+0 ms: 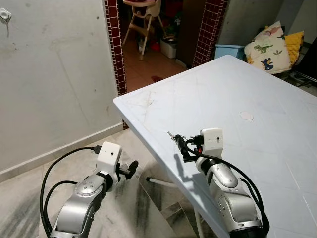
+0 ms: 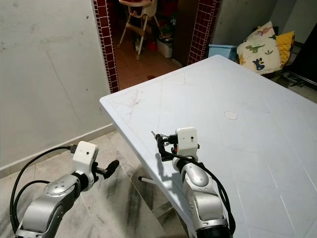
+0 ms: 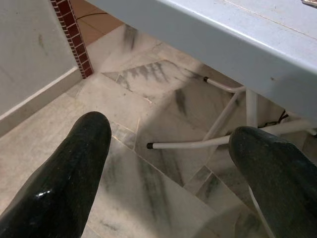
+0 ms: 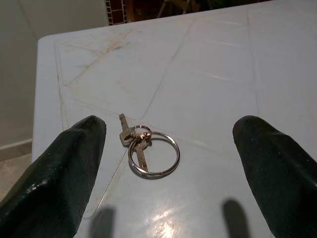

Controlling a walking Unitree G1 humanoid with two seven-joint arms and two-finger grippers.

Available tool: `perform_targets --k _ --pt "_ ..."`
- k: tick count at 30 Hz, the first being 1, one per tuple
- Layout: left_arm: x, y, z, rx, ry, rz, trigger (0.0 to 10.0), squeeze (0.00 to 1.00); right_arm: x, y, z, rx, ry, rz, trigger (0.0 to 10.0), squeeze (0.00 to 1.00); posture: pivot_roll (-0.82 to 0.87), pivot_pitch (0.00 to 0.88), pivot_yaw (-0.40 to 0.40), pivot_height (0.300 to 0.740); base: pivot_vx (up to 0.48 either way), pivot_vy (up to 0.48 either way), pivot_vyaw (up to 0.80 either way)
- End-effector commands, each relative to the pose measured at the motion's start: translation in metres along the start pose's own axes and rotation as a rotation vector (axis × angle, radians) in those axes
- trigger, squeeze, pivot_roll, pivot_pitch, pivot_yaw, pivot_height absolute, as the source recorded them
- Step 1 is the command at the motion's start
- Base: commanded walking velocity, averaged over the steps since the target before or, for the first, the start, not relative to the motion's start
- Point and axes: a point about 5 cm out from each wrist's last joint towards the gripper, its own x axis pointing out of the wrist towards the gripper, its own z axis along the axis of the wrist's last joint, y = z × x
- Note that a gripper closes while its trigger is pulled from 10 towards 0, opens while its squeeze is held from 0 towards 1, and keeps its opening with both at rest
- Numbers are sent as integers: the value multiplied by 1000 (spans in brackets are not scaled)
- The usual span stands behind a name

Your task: Hang keys on a hook

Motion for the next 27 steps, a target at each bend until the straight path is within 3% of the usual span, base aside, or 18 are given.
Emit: perform_targets --k 1,7,11,12,13,14,18,19,21,22,24,25,26,27 --pt "-2 -1 8 10 -32 -7 10000 0 2 3 -1 19 27 -2 10000 0 156 2 -32 740 0 0 0" --pt "0 -7 14 11 -51 -30 10000 0 1 22 -6 5 68 118 10000 0 158 3 -29 740 0 0 0" --pt "1 -6 16 11 -56 -32 10000 0 -2 29 -3 -5 22 183 10000 0 158 3 -27 740 0 0 0" --pt "1 -6 16 11 -56 -32 10000 0 -3 30 -3 -30 8 200 8549 0 158 3 -27 740 0 0 0" --pt "1 -6 16 10 -57 -32 10000 0 -4 30 -4 -45 1 208 8549 0 157 3 -26 740 0 0 0" --pt "1 -6 16 11 -57 -33 10000 0 -4 30 -4 -64 -7 210 7569 0 157 4 -26 740 0 0 0" --pt "2 -7 17 11 -58 -36 10000 0 -5 24 -3 -191 -49 204 7843 0 158 3 -25 740 0 0 0" --pt "2 -7 17 11 -59 -37 10000 0 -4 22 -3 -215 -51 202 6784 0 159 3 -26 740 0 0 0" --pt "2 -7 17 11 -60 -37 10000 0 -2 19 -3 -252 -59 194 6667 0 159 2 -27 740 0 0 0" --pt "3 -7 18 10 -61 -37 10000 0 -1 18 -3 -270 -63 191 5137 0 159 2 -27 740 0 0 0" --pt "3 -8 19 9 -64 -36 10000 0 2 17 -2 -288 -65 190 4275 0 162 1 -27 740 0 0 0" --pt "3 -8 19 8 -66 -36 10000 0 3 18 -2 -287 -64 189 2706 0 162 1 -27 740 0 0 0" --pt "3 -8 19 8 -67 -36 10000 0 5 18 -3 -287 -63 190 431 0 162 1 -27 740 0 0 0" --pt "3 -8 19 7 -68 -35 10000 0 8 20 -4 -285 -54 188 980 0 162 1 -27 740 0 0 0"
